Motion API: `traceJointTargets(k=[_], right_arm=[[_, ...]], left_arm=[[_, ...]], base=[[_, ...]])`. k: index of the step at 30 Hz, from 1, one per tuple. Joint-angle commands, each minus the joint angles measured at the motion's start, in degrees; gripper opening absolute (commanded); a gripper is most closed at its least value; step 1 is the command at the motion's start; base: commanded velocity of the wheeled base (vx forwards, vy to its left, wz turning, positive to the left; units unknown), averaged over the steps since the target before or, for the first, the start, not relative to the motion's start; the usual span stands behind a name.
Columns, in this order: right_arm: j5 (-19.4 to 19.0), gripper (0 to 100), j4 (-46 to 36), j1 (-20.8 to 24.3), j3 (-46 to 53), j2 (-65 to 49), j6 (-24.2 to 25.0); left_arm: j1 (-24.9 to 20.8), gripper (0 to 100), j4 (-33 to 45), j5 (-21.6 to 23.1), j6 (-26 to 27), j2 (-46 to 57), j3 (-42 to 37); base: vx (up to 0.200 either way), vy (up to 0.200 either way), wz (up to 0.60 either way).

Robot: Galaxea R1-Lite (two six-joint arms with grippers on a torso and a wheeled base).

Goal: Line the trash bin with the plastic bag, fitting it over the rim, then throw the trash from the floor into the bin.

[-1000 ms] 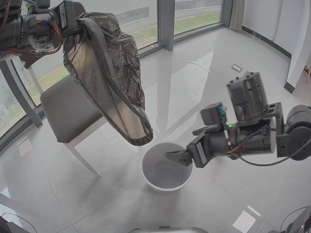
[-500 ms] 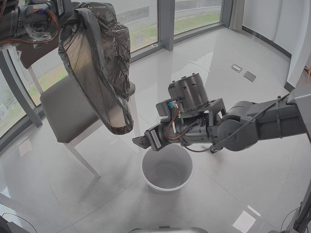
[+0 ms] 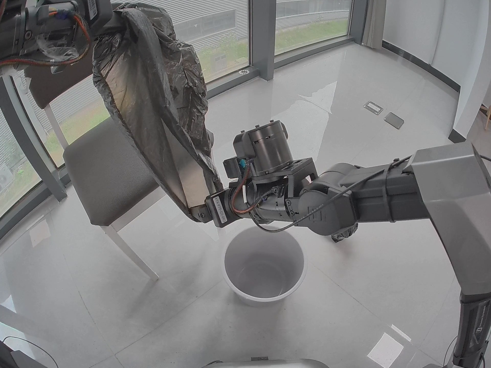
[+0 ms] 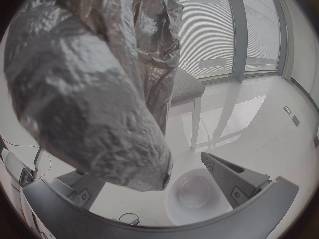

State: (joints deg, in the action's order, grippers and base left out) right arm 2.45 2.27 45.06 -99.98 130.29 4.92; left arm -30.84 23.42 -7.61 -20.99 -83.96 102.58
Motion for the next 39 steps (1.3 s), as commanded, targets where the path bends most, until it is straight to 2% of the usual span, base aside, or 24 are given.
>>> traceJointTargets(k=[1, 2, 10, 15, 19, 20, 21, 27, 28, 30, 32, 39], right_arm=[[0.0, 100, 0.0, -0.2, -2.2, 1.0, 0.0], [0.0, 0, -0.1, -0.3, -2.9, 1.4, 0.0], [0.0, 0, -0.3, -0.3, -7.3, 2.5, 2.2], [0.0, 0, -0.9, 0.6, -5.1, 1.9, 4.5], [0.0, 0, -3.8, 2.5, 5.1, -3.9, 6.3], [0.0, 0, -3.8, 2.5, 5.1, -3.9, 6.3], [0.1, 0, -4.3, 3.4, 14.3, -9.3, 6.3], [1.3, 0, -5.2, 3.4, 36.3, -25.8, 5.4], [1.6, 0, -5.4, 3.3, 37.0, -26.5, 5.4], [3.0, 0, -7.8, 1.6, 42.1, -31.7, 5.4], [3.3, 0, -10.3, -0.1, 43.4, -34.6, 5.4], [3.2, 0, -17.5, -4.1, 46.7, -40.0, 6.0]], left_arm=[[-0.4, 0, 0.0, 0.1, -0.9, 0.6, 0.1], [-0.8, 0, 0.1, 0.1, -1.2, 0.7, 0.1], [-1.0, 0, 0.0, 0.3, -1.2, 0.7, 0.1], [-0.9, 0, 0.1, 0.3, -1.2, 0.4, -0.2], [-0.4, 0, 0.2, 0.3, -1.2, -0.5, -2.9], [-0.4, 0, 0.2, 0.3, -1.2, -0.5, -2.9], [0.0, 0, -0.3, 0.4, -1.2, -1.1, -7.0], [0.4, 0, -0.1, 1.8, -0.5, -2.4, -17.1], [0.4, 0, 0.0, 2.2, -0.5, -2.4, -17.4], [0.4, 0, 0.4, 6.6, 1.4, -2.9, -20.8], [0.3, 0, 0.3, 8.8, 3.2, -3.3, -23.5], [-1.3, 0, -1.0, 10.2, 4.1, -7.4, -31.0]], base=[[0.000, 0.000, 0.00], [0.000, 0.000, 0.00], [0.000, 0.000, 0.00], [0.000, 0.000, 0.00], [0.000, 0.000, 0.00], [0.000, 0.000, 0.00], [0.000, 0.000, 0.00], [0.000, 0.000, 0.00], [0.000, 0.000, 0.00], [0.000, 0.000, 0.00], [0.000, 0.000, 0.00], [0.000, 0.000, 0.00]])
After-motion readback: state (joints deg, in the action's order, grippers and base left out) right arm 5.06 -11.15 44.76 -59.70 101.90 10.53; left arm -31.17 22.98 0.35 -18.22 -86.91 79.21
